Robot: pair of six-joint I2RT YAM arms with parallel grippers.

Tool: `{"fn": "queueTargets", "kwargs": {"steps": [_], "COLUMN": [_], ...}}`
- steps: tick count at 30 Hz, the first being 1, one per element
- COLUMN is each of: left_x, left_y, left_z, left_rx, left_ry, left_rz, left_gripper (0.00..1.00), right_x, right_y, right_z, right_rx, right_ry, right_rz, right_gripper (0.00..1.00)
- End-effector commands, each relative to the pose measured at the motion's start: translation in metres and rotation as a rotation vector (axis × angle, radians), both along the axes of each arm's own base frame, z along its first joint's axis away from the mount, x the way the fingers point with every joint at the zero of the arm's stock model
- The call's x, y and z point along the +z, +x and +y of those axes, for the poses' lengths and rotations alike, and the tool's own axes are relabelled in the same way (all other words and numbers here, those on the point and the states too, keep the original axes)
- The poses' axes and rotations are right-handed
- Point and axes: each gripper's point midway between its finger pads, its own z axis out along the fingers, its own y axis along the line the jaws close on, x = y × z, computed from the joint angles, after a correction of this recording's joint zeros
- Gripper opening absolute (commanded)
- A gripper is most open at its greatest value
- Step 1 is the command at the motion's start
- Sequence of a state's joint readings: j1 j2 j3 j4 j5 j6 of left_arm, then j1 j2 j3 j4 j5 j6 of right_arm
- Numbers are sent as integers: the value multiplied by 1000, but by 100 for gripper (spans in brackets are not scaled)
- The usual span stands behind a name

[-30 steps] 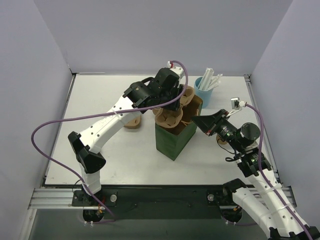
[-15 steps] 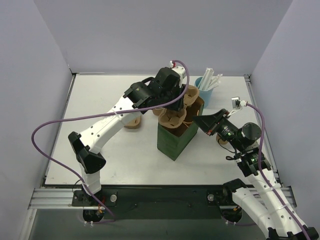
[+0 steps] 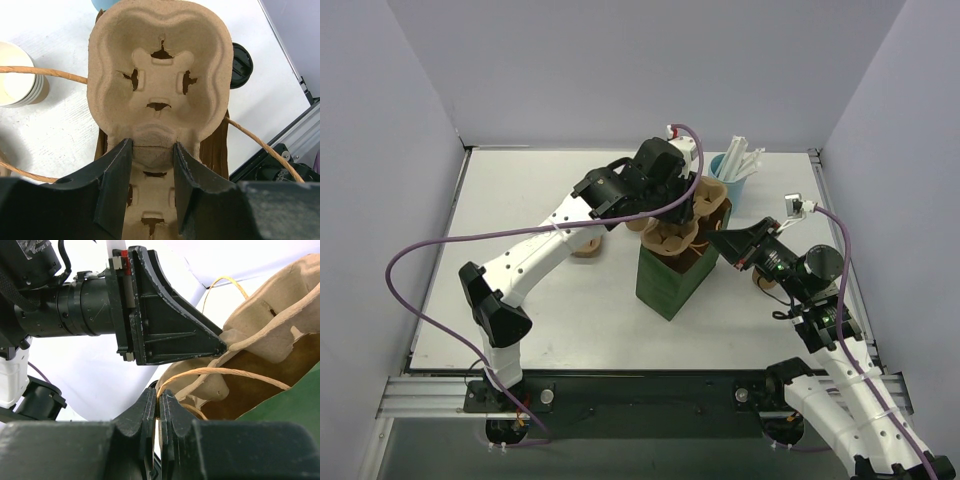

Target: Pack the takeout coffee

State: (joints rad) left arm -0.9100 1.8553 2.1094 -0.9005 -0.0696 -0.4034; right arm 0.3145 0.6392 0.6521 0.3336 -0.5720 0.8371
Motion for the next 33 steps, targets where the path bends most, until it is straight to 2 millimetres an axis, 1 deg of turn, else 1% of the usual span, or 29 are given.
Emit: {"fn": "queueTargets", "kwargs": {"steps": [1, 4, 10, 15, 23, 30, 33], "left_x": [46, 48, 43, 43, 56, 67, 64], "left_y": [-4, -5, -5, -3, -3, -1, -4], "left_z": [-8, -10, -15, -16, -15, -9, -12], "left_rx": [-31, -35, -33, -26, -16, -6, -27], "left_ry": [-117, -133, -145, -155, -182, -208, -220], "left_rz": [-66, -61, -39, -31, -45, -58, -39], "left_gripper": [23, 23, 23, 23, 23, 23, 22], "right_x": [22, 22, 23, 24, 26, 24, 25], "right_y": [-4, -4, -5, -6, -7, -7, -7], "right_z": [0, -1, -1, -3, -5, -6, -7], "right_rx": [17, 15, 15, 10, 7, 4, 0], "right_ry": [25, 25, 26, 25, 24, 26, 28], "right_rz": [-93, -96, -103, -106, -113, -111, -113], "right_gripper": [0, 0, 0, 0, 0, 0, 0]}}
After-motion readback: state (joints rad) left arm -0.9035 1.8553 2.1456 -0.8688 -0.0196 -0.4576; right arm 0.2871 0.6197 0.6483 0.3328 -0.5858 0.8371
